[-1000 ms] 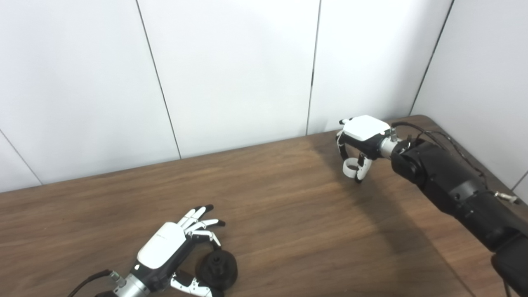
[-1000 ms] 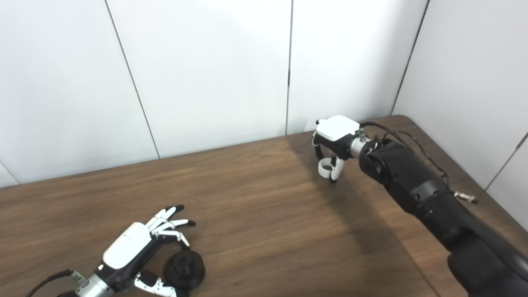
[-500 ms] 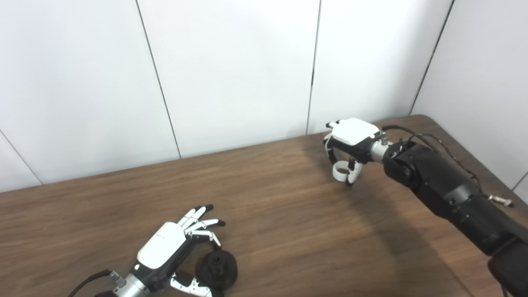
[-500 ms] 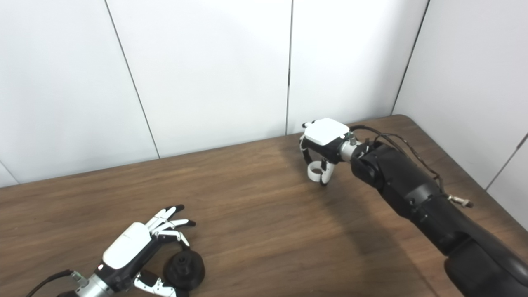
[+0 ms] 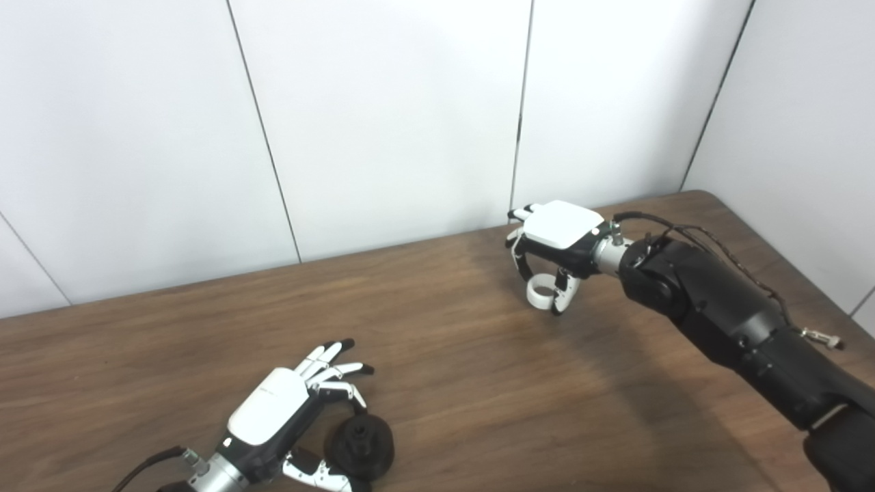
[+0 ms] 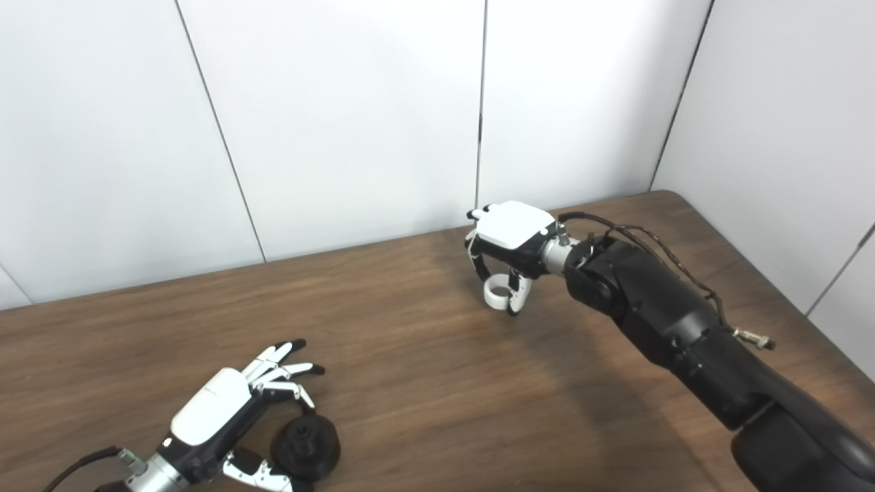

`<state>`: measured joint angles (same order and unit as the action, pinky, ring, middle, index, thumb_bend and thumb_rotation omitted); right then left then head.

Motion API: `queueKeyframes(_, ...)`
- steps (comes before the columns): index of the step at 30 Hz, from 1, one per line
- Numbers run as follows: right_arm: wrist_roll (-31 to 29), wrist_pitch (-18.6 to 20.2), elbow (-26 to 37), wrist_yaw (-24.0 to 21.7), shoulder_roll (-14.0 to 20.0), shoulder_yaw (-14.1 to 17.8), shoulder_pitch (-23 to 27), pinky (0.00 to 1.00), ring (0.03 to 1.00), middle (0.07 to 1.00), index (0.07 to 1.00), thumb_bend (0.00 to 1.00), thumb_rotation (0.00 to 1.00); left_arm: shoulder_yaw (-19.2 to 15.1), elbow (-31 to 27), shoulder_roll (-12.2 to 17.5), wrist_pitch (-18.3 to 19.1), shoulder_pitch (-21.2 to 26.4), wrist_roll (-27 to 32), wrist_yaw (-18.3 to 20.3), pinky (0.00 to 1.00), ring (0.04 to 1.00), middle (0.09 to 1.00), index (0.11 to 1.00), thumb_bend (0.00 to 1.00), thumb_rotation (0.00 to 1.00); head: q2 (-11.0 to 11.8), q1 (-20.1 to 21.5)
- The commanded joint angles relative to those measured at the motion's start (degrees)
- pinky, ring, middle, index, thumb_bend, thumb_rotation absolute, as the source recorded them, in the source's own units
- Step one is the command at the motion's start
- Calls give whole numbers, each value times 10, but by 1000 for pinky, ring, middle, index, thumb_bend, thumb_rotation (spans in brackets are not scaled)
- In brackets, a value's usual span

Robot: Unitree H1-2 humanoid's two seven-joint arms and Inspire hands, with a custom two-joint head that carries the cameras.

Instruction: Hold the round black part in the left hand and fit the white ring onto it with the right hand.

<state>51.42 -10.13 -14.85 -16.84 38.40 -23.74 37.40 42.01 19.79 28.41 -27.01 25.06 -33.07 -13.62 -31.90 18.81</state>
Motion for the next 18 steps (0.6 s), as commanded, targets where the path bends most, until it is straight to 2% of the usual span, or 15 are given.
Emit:
queueKeyframes(1, -10, -12, 33, 1, 10, 16, 25, 1000, 1000, 846, 479, 526, 137, 16, 19, 10, 1, -11, -18, 17, 1000, 1000, 851, 480, 526, 59, -1, 0)
queueKeyframes(13, -14, -17, 114, -51, -4, 17, 26, 1000, 1000, 854, 479, 527, 139, 16, 25, 8, 1, -10, -20, 20, 1000, 1000, 855, 480, 526, 58, 1, -2)
queueKeyframes(18, -22, -28, 143, -58, -8, 24, 22, 1000, 1000, 852, 479, 527, 139, 10, 26, 4, 1, -12, -23, 26, 1000, 1000, 858, 480, 526, 60, -2, -7)
